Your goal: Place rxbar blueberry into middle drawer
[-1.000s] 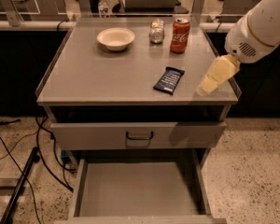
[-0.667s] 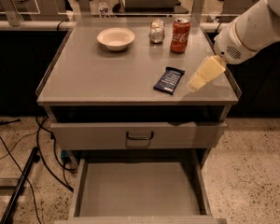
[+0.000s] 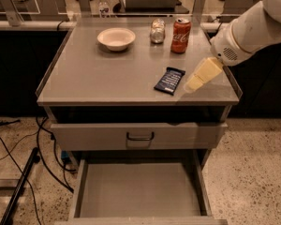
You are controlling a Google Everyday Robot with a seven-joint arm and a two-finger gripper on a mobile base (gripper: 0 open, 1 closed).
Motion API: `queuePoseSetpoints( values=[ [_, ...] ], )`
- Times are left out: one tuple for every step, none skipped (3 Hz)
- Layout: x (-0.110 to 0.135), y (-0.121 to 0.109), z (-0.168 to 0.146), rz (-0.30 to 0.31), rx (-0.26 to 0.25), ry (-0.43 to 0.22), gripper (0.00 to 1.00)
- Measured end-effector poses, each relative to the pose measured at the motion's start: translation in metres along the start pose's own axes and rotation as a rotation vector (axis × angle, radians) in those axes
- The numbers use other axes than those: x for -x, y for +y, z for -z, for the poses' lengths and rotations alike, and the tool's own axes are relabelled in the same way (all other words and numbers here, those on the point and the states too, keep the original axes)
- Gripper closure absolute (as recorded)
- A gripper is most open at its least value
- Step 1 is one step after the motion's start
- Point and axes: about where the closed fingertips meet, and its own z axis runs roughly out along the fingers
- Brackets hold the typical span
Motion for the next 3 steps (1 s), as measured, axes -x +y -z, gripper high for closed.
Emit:
queuePoseSetpoints(
  values=[
    [0.013, 0.005, -0.022, 0.033, 0.049, -0.028, 0.00],
    [0.023, 0.008, -0.038, 0.057, 0.088, -0.038, 0.00],
    [0.028, 0.013, -0.057, 0.069, 0.130, -0.034, 0.00]
  ],
)
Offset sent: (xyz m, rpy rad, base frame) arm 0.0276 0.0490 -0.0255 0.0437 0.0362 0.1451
